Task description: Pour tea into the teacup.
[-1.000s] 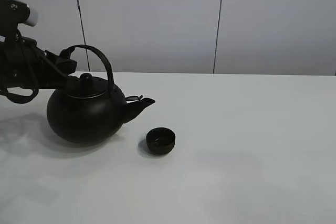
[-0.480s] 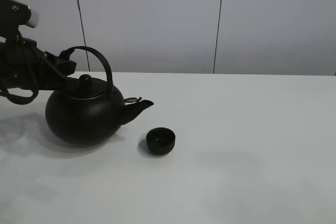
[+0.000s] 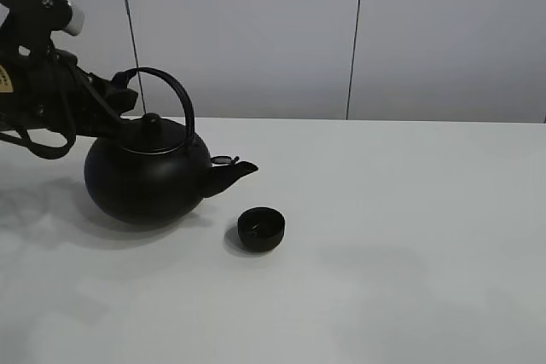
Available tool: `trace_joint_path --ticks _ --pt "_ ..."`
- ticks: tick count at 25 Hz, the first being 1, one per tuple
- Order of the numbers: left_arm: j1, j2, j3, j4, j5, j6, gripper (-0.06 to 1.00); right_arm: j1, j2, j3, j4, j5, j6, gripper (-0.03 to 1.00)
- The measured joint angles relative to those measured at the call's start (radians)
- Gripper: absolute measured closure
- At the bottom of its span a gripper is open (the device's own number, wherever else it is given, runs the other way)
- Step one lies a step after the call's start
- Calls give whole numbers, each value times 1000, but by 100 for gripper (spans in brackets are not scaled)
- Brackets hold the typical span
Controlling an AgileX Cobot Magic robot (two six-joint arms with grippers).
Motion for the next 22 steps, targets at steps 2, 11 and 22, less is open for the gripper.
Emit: trace_joint_path --ticks 2,11,22 --pt "-5 0 0 10 0 1 83 0 0 0 0 0 0 44" --pt "-6 0 0 32 1 35 83 0 0 0 0 0 0 44" --pt "-6 6 0 37 -3 81 83 0 0 0 0 0 0 44"
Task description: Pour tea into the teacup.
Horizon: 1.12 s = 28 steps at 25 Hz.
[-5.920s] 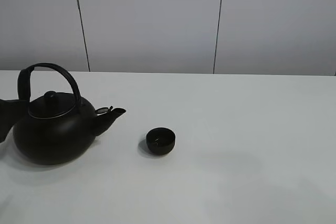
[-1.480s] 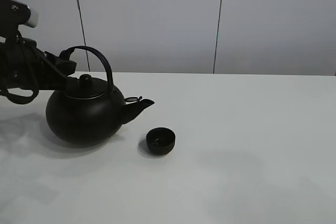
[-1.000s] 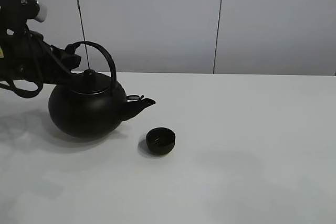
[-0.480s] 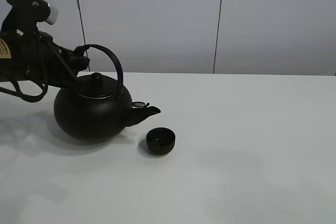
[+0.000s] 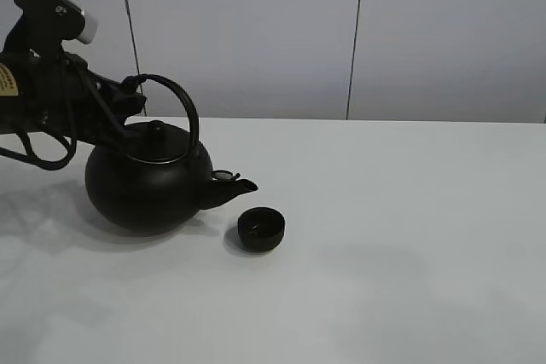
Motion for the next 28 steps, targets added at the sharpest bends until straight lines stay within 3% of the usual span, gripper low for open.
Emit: trace_joint_path --ticks 28 --pt "0 37 -46 25 -14 57 83 0 0 0 0 0 0 44"
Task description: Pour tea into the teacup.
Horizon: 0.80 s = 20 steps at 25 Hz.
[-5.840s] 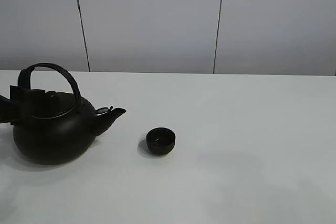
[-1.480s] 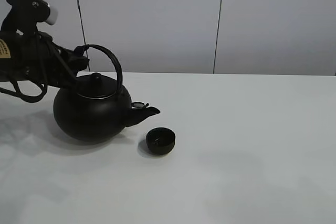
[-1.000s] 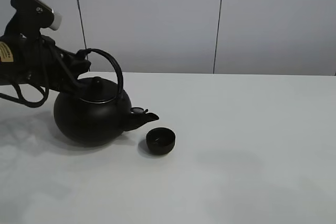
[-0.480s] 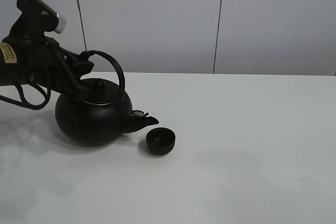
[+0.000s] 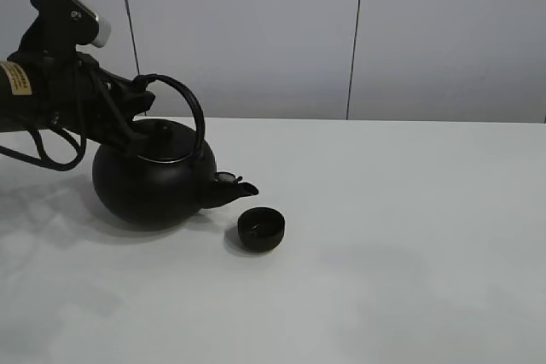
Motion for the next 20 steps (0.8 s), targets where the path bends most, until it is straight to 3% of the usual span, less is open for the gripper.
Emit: trace_joint_path --ticks 20 --pt "0 0 0 34 -18 61 83 0 0 0 0 0 0 44"
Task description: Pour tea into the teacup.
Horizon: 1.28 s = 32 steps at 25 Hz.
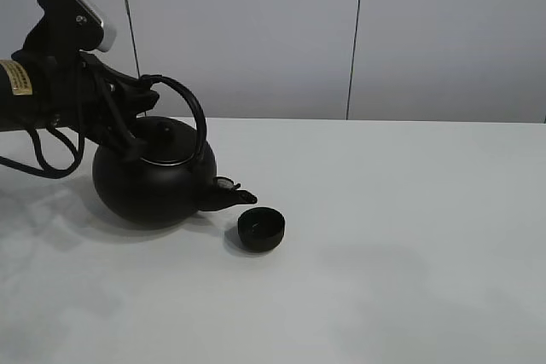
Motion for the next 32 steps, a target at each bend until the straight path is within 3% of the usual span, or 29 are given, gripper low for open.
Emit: trace_joint_path --ticks 20,32 --pt "0 0 0 1 -4 1 83 0 0 0 0 0 0 44" --pt "0 -114 0 0 140 -242 83 0 0 0 0 0 0 44"
